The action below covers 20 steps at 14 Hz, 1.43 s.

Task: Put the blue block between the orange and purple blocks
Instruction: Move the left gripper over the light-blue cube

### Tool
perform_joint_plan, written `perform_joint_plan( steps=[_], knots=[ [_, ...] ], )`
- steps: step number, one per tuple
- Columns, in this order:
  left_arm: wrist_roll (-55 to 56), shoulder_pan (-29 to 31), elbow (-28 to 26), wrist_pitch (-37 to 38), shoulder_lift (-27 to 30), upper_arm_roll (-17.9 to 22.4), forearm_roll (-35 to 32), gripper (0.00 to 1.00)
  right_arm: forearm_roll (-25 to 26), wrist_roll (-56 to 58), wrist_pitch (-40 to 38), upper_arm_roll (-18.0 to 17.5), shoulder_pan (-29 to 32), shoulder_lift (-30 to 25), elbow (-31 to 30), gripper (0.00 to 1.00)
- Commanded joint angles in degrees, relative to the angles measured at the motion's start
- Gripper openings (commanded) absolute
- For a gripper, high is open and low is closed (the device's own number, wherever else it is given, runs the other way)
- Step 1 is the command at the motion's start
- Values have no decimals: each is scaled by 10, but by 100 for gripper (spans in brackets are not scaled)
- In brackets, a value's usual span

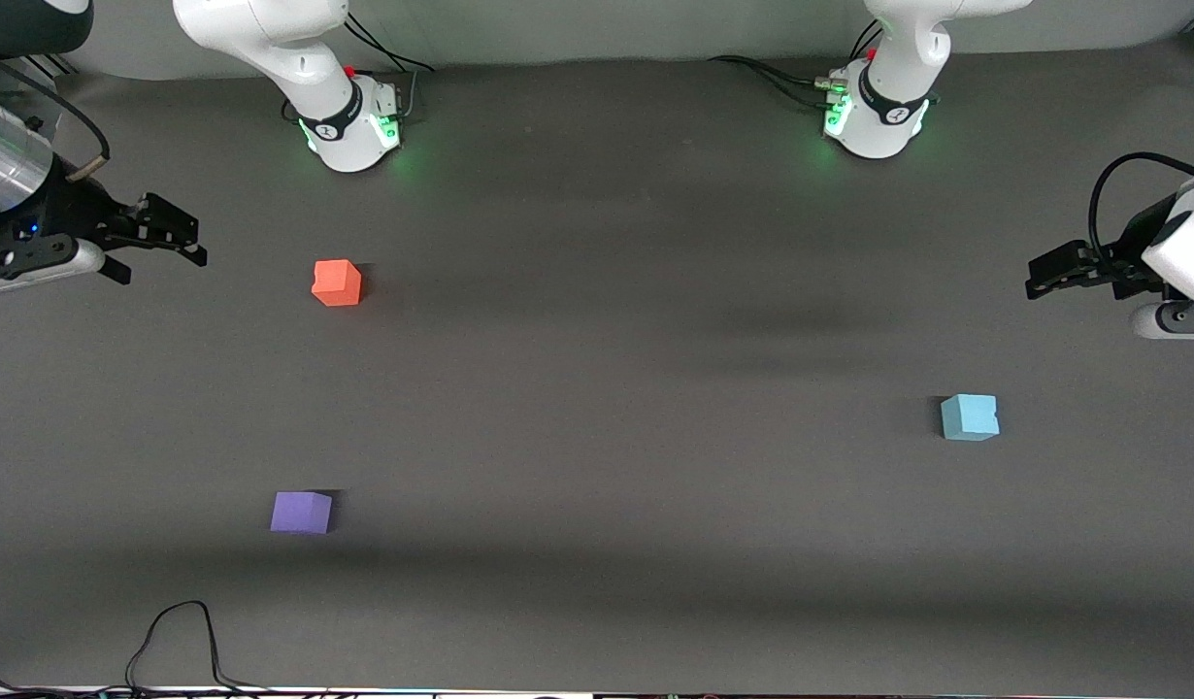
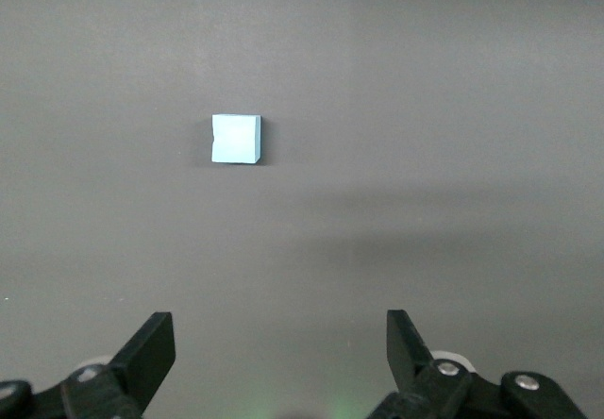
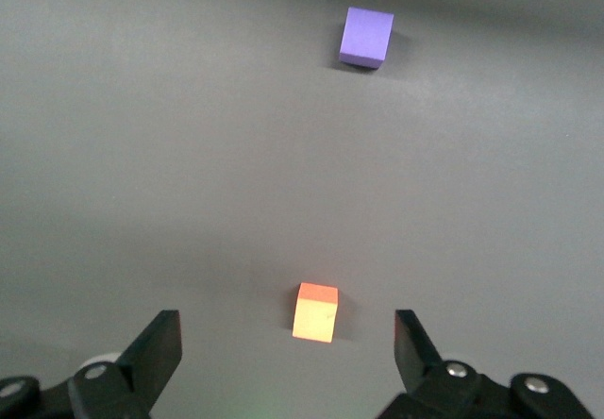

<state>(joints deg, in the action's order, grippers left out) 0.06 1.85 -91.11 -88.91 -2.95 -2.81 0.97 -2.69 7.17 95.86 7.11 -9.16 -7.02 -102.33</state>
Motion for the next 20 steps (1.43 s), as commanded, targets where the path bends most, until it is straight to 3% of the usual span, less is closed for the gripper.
perform_joint_plan(
  steps=[1, 8, 11, 15, 20],
  knots=[
    [2, -4, 1, 12, 7, 4, -3, 100, 23, 0, -10, -1, 5, 38, 45, 100],
    [-63, 0, -9, 15, 15, 10, -45, 100, 30, -1, -11, 5, 4, 43, 49, 100],
    [-130, 37, -50, -3, 47, 24, -45, 100, 29, -1, -13, 5, 2, 43, 49, 100],
    [-154, 61, -121, -68, 78, 23, -37, 100, 26, 0, -16, 5, 0, 44, 48, 100],
    [-149, 48, -179, -170, 43, 18, -20, 100, 26, 1, -16, 4, -1, 47, 43, 100]
  ],
)
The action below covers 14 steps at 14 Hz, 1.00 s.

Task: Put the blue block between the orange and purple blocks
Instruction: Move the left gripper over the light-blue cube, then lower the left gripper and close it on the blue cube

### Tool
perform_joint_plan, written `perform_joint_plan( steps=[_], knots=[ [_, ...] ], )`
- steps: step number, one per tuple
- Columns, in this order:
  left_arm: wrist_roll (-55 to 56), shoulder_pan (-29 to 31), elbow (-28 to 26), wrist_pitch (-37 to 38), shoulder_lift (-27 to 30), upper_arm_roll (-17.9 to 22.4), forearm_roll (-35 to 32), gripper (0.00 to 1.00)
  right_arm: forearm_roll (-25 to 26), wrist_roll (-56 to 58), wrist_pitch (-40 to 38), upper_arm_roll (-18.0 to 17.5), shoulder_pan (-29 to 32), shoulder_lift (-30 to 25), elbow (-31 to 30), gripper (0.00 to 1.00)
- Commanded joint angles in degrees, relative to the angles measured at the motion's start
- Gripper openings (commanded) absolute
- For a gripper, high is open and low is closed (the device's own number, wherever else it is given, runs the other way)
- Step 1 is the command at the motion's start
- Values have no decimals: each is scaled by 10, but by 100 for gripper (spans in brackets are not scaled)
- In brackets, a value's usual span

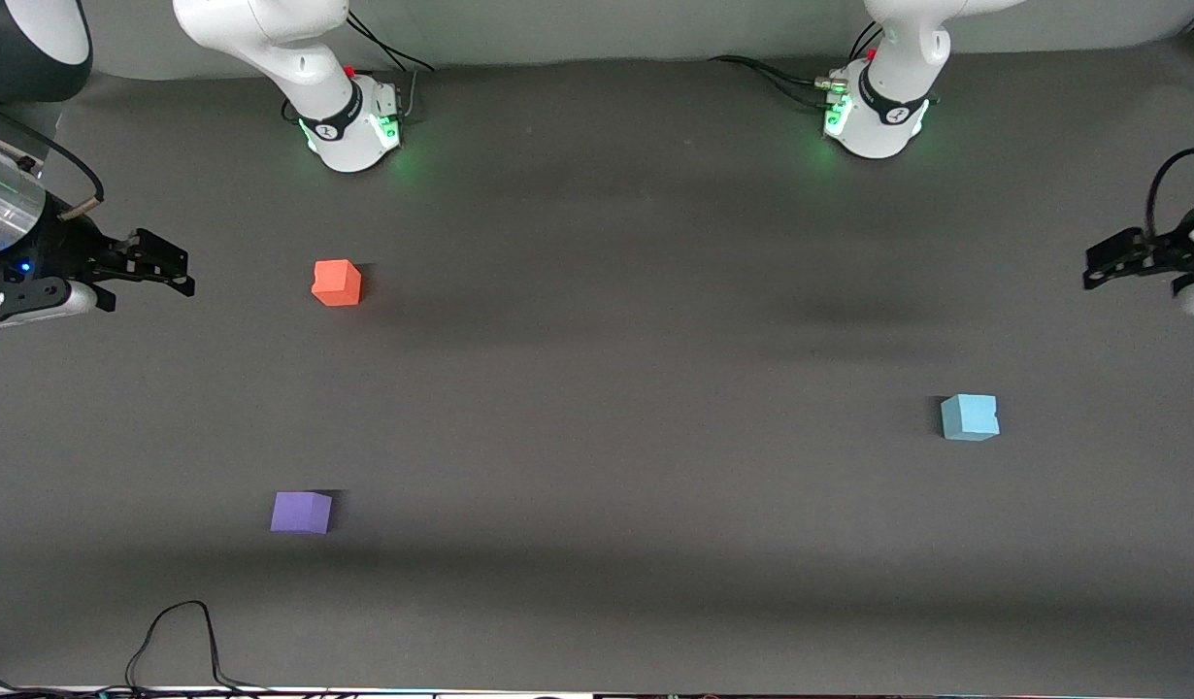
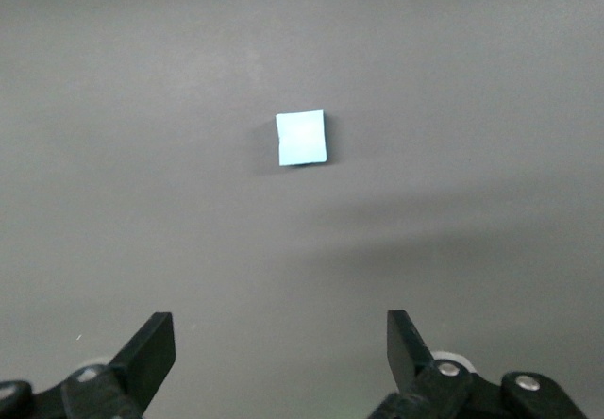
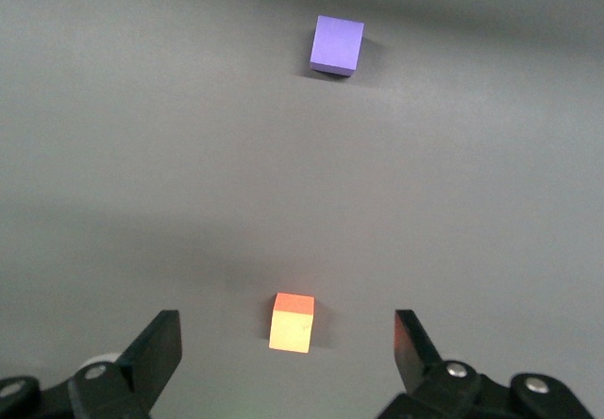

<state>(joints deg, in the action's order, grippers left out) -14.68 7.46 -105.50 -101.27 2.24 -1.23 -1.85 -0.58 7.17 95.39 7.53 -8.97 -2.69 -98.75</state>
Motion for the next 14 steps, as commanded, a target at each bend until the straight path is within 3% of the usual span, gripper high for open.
perform_joint_plan(
  steps=[1, 6, 11, 14],
  knots=[
    [-6, -8, -52, -74, -24, 3, 8, 100, 5, 2, -11, 0, -3, 3, 8, 100],
    [-8, -2, -140, -268, -107, 4, 5, 100, 4, 3, -11, 1, -2, 6, 3, 100],
    [-9, 2, -139, -380, -217, 4, 2, 100, 4, 3, -10, 1, -1, 8, 2, 100],
    [-9, -1, -127, -413, -253, 4, -1, 100, 4, 3, -10, 0, -2, 12, 2, 100]
  ],
)
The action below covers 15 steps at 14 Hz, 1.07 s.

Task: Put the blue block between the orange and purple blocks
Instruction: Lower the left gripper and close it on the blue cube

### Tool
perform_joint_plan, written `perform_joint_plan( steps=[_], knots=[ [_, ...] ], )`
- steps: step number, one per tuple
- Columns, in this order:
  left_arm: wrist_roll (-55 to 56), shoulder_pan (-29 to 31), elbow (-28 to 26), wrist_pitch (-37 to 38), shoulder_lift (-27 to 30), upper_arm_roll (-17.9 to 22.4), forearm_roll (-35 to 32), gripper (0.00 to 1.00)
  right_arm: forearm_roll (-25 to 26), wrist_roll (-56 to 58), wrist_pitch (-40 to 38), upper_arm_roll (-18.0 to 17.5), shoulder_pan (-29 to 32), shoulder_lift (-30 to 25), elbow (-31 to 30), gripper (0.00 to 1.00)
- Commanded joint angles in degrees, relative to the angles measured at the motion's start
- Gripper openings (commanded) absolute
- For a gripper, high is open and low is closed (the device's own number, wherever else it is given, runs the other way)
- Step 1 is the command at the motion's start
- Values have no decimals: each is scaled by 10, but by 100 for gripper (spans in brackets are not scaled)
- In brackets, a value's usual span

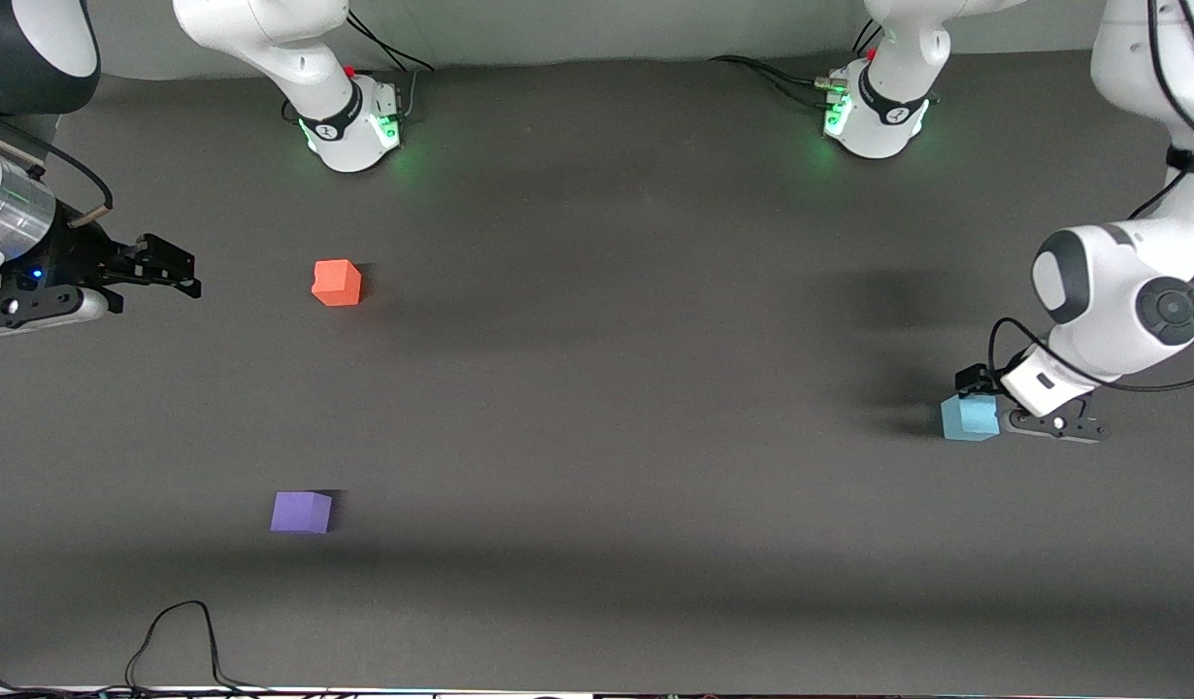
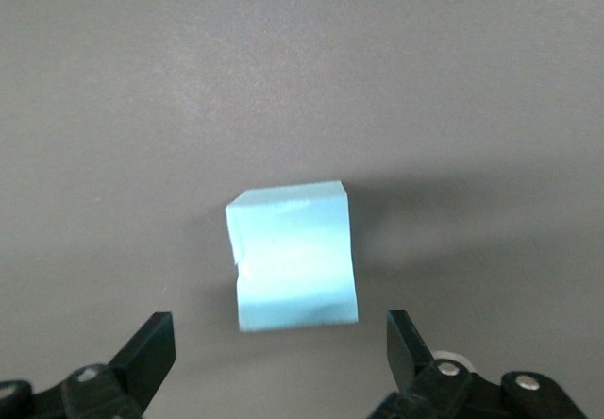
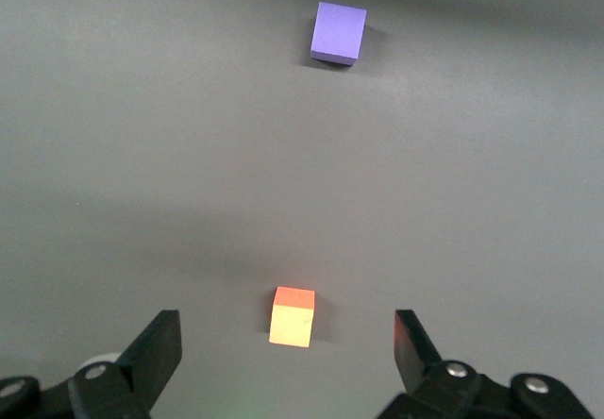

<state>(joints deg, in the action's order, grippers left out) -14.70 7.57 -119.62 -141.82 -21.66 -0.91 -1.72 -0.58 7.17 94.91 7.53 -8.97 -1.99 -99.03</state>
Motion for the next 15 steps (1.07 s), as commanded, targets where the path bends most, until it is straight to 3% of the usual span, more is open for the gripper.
perform_joint_plan(
  steps=[1, 5, 9, 13, 15],
  knots=[
    [-9, -3, 26, -16, -30, 1, -2, 100, 3, 2, -5, 0, -2, 5, 5, 100],
    [-7, -4, 29, -67, -71, 1, -2, 100, 3, 0, -4, 0, -3, 9, 4, 100],
    [-7, -8, 43, -68, -79, 1, -1, 97, 3, 0, -3, -1, -4, 14, 3, 100],
    [-7, -4, 46, -68, -85, 1, -1, 54, 3, 1, -3, -2, -5, 13, 2, 100],
    [-6, -3, 46, -67, -87, 1, -1, 49, 3, 0, -3, -2, -5, 14, 1, 100]
  ],
)
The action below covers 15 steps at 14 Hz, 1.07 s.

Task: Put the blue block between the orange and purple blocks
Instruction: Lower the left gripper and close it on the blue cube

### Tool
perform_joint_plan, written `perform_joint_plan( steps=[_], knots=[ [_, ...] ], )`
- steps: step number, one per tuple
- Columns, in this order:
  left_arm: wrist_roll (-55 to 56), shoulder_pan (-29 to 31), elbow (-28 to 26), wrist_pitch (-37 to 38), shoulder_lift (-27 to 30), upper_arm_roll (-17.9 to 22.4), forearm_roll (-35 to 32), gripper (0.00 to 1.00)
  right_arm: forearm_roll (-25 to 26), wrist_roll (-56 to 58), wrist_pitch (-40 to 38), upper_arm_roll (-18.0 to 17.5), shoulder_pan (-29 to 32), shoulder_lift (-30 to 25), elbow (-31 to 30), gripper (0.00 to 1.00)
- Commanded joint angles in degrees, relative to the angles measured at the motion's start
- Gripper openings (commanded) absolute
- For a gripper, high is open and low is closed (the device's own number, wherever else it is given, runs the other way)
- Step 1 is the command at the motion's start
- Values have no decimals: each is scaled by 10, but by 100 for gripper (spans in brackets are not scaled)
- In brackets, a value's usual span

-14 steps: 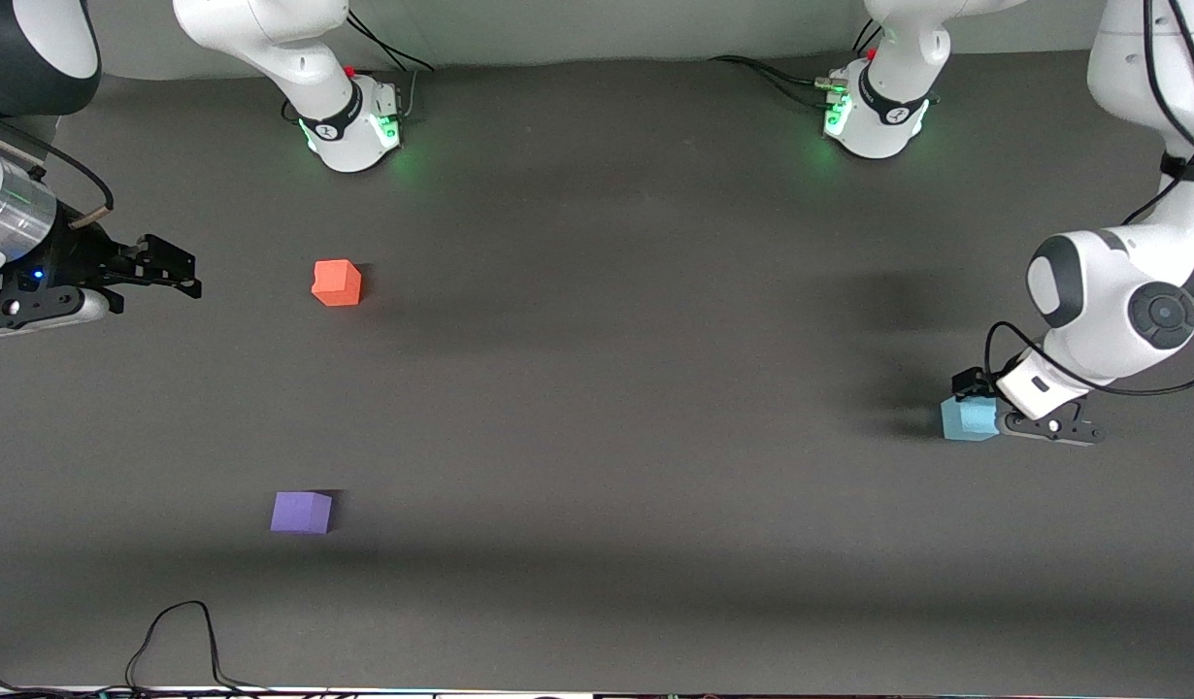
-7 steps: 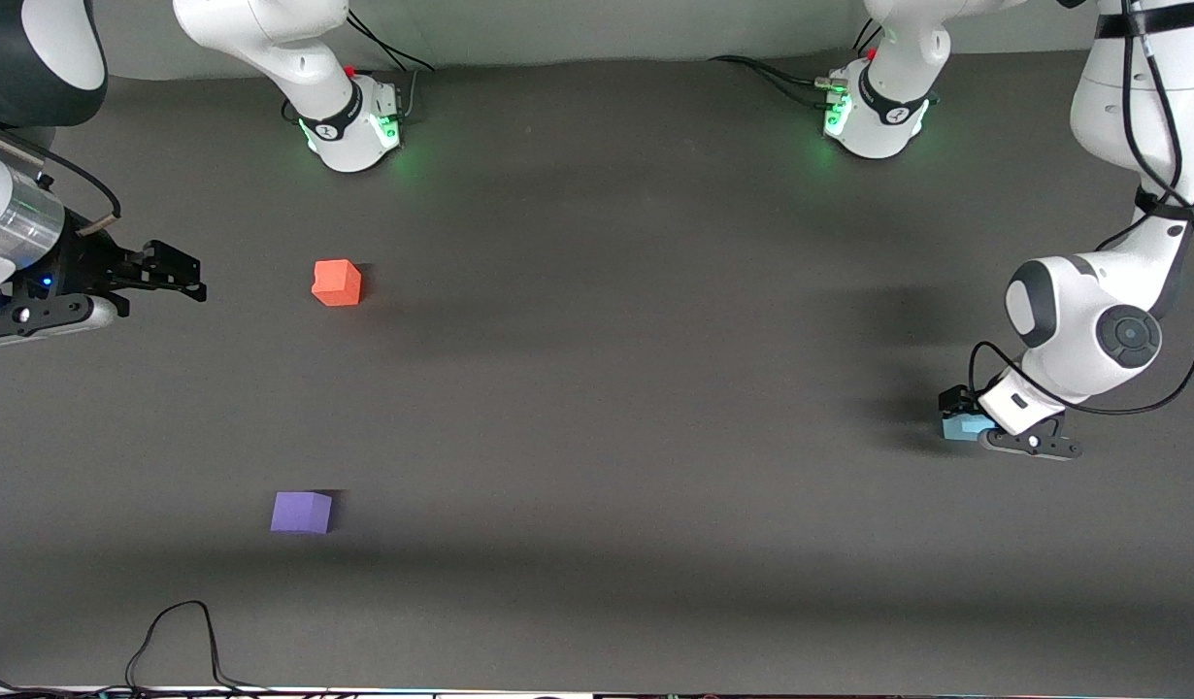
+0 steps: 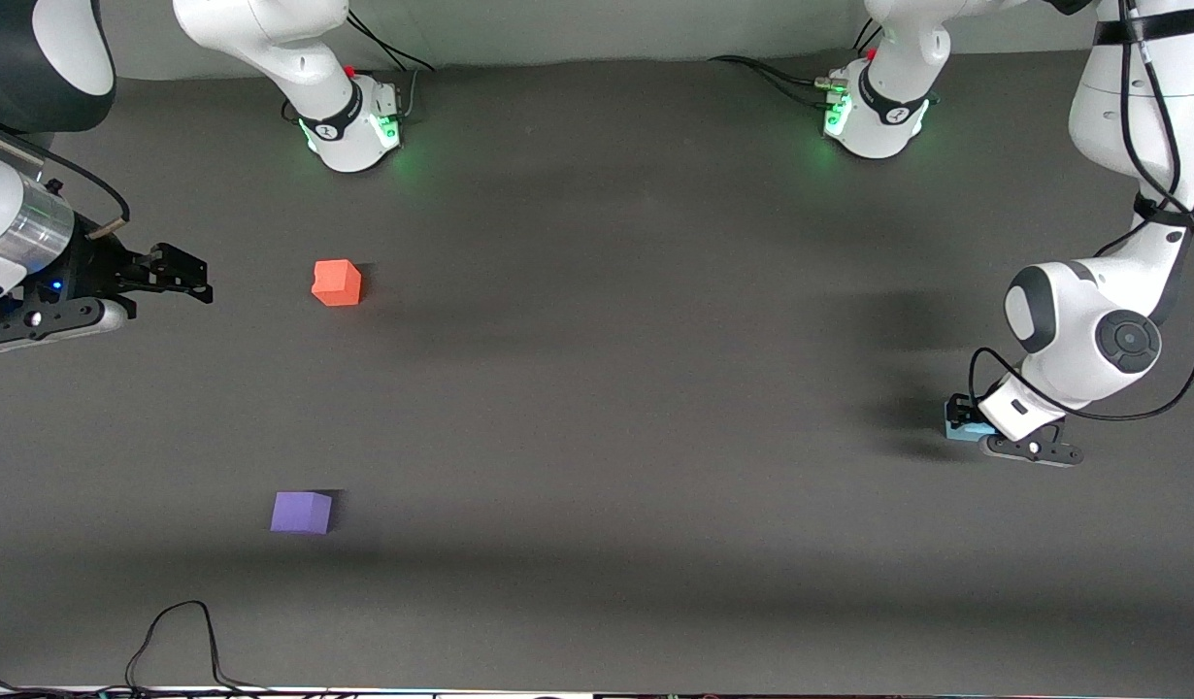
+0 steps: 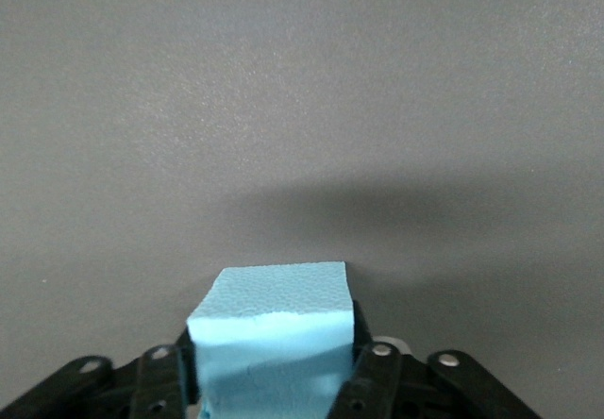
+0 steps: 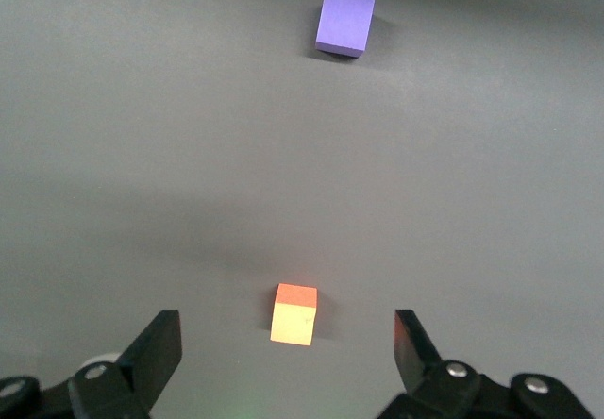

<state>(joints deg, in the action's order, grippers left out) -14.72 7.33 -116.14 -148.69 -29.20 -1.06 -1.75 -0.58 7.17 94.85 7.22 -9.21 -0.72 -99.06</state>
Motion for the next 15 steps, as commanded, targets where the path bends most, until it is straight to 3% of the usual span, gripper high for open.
perform_joint_plan(
  steps=[1, 4, 8, 11, 15],
  knots=[
    [-2, -1, 12, 3, -10, 3, -1, 49, 3, 0, -3, 1, -3, 0, 1, 100],
    [-1, 0, 42, 61, 18, 3, -1, 49, 3, 1, -1, 1, -3, 0, -8, 100],
    [31, -12, 162, 285, 55, 0, 0, 49, 3, 0, 0, 1, -3, 0, -9, 100],
    [152, -79, 191, 339, 70, -1, 5, 49, 3, 0, -1, 1, -3, -1, -10, 100],
    [375, -229, 218, 356, 64, -1, 7, 49, 3, 0, -2, 1, -3, -1, -11, 100]
  ],
)
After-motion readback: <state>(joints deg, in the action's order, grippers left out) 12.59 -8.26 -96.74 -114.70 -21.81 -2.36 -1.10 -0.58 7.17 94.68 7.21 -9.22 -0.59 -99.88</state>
